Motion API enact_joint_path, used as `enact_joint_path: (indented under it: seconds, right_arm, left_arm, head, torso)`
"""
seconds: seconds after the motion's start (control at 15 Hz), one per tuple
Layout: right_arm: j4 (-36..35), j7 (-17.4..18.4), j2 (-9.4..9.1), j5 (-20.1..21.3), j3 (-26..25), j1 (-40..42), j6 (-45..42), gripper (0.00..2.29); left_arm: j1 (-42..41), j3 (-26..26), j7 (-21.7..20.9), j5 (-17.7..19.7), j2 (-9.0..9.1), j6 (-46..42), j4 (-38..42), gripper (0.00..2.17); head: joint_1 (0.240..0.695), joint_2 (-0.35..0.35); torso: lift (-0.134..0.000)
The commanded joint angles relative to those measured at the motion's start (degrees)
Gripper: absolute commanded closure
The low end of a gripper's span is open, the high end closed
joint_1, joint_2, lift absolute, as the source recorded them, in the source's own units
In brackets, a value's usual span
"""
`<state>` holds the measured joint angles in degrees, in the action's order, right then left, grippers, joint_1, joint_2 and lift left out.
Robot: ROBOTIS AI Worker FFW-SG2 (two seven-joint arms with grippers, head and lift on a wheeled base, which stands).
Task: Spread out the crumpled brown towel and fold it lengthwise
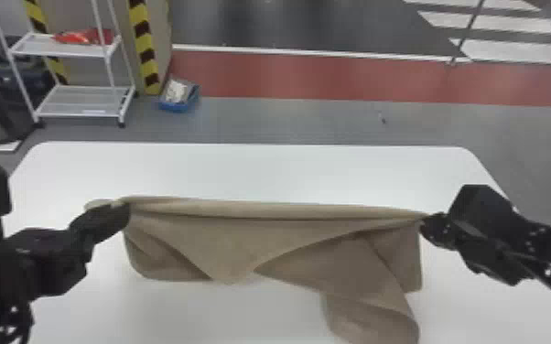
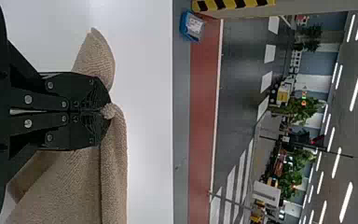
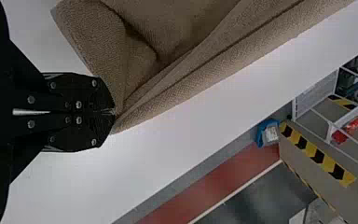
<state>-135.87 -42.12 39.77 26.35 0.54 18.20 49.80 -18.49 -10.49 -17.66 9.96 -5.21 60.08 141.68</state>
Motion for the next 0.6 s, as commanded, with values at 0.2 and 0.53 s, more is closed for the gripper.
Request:
enact_joint_path:
  seconds: [0.2,0.53]
  right_arm:
    - [2.8,3.5,5.41,2.4,6.8,-5.2,-5.0,0.39]
    - [4.9,3.5,1.80,1.4,10.5,-4.1,-1.0,0.04]
  left_arm:
    - [1.4,0.4,0.1,-0.8,-0.15,0.9,-0.7,1.50]
    - [3.5,1.2,0.1,-2.1,-0.15,0.7,-4.2,1.50]
  head:
    - [0.695,-0.108]
    - [0.695,-0.065]
  torso:
    - [-0.124]
    - [-0.124]
